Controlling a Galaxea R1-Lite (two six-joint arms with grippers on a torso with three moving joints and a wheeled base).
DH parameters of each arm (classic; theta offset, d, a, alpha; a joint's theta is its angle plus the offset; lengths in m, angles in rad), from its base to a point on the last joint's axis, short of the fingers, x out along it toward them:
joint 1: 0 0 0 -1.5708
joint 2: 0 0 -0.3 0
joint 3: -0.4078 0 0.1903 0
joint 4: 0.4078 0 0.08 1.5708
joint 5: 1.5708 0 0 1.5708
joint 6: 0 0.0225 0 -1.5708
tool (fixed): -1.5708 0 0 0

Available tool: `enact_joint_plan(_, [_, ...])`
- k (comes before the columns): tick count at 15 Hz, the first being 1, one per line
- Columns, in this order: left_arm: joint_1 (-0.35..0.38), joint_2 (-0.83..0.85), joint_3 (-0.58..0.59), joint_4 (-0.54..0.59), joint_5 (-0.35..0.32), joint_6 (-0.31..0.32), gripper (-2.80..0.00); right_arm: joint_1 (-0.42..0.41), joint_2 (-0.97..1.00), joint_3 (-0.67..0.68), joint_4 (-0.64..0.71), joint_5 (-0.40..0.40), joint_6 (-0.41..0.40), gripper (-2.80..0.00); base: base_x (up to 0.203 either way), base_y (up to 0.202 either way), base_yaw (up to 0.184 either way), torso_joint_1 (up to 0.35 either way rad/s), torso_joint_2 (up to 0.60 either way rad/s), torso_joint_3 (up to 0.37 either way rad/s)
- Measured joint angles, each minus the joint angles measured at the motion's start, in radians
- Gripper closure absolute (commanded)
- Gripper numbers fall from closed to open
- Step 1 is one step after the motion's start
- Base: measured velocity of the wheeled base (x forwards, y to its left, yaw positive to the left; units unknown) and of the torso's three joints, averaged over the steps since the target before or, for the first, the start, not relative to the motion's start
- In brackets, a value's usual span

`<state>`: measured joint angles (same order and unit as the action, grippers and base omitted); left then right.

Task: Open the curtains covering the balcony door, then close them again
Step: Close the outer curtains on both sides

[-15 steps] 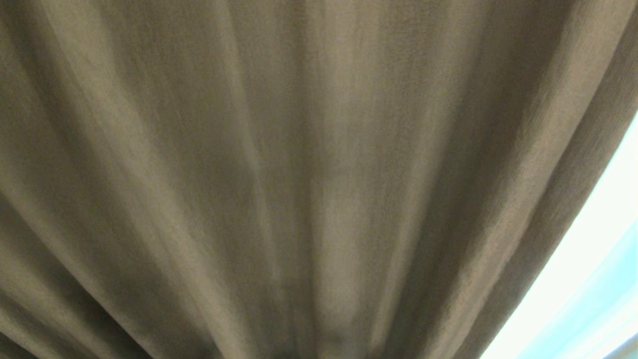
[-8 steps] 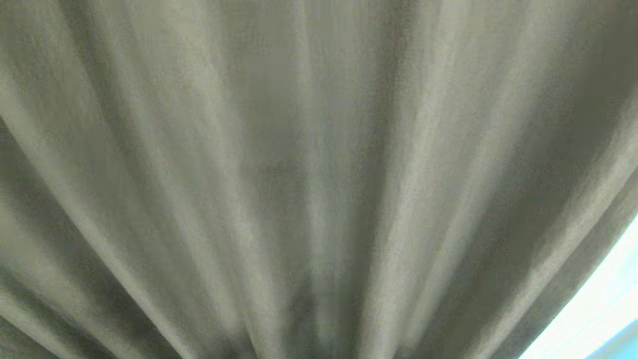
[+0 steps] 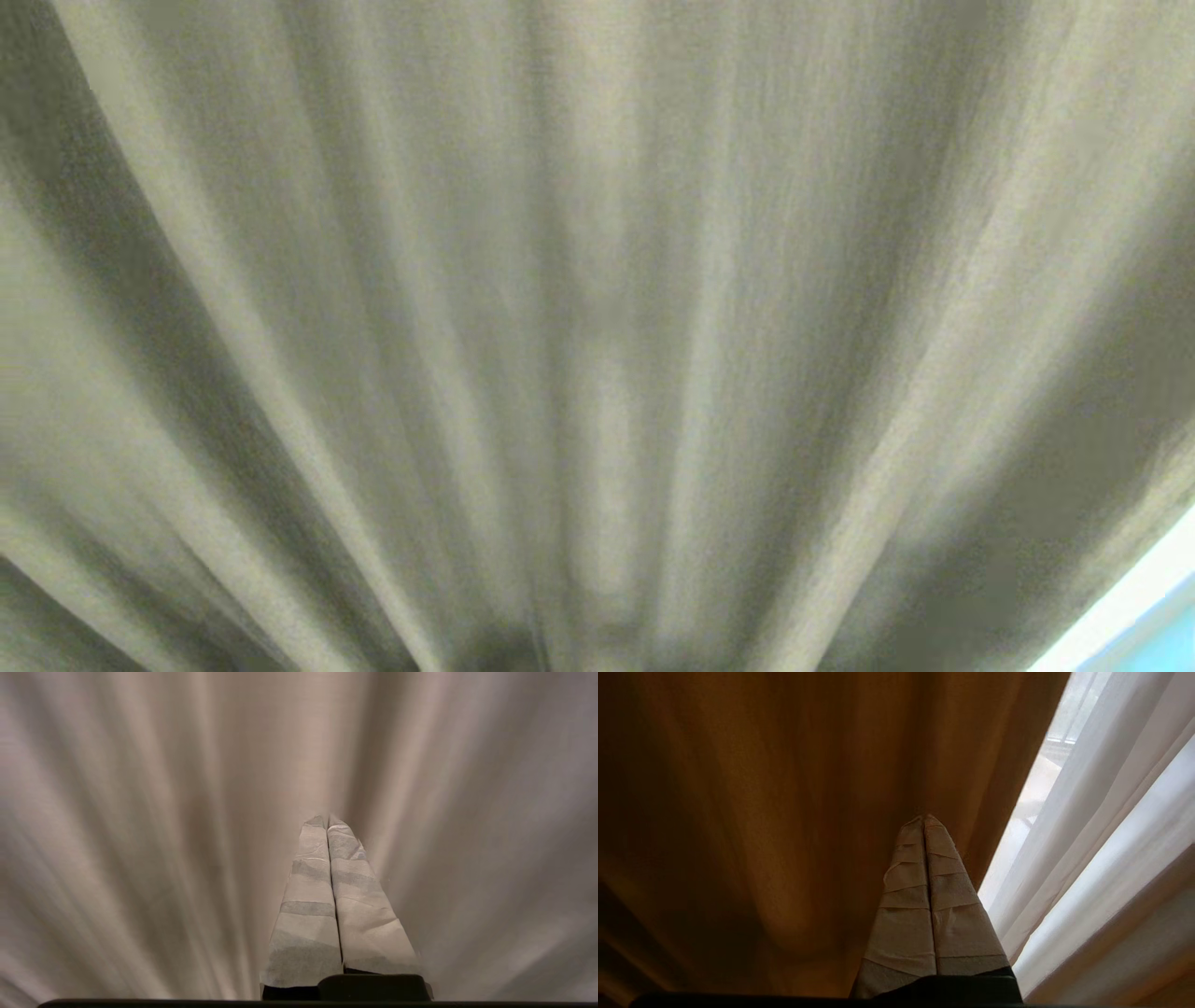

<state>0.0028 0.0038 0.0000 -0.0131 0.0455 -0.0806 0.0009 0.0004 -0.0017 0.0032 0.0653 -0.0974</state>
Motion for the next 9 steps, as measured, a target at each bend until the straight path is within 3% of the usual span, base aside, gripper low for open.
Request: enact_joint_plan(9, [0.000,0.000,0.000,0.000,-0.001,0.000,0.00,0.000,0.000,0.000,0.000,0.000,0.000,0.00,0.000,0.000,0.000,0.000,0.00,0.000])
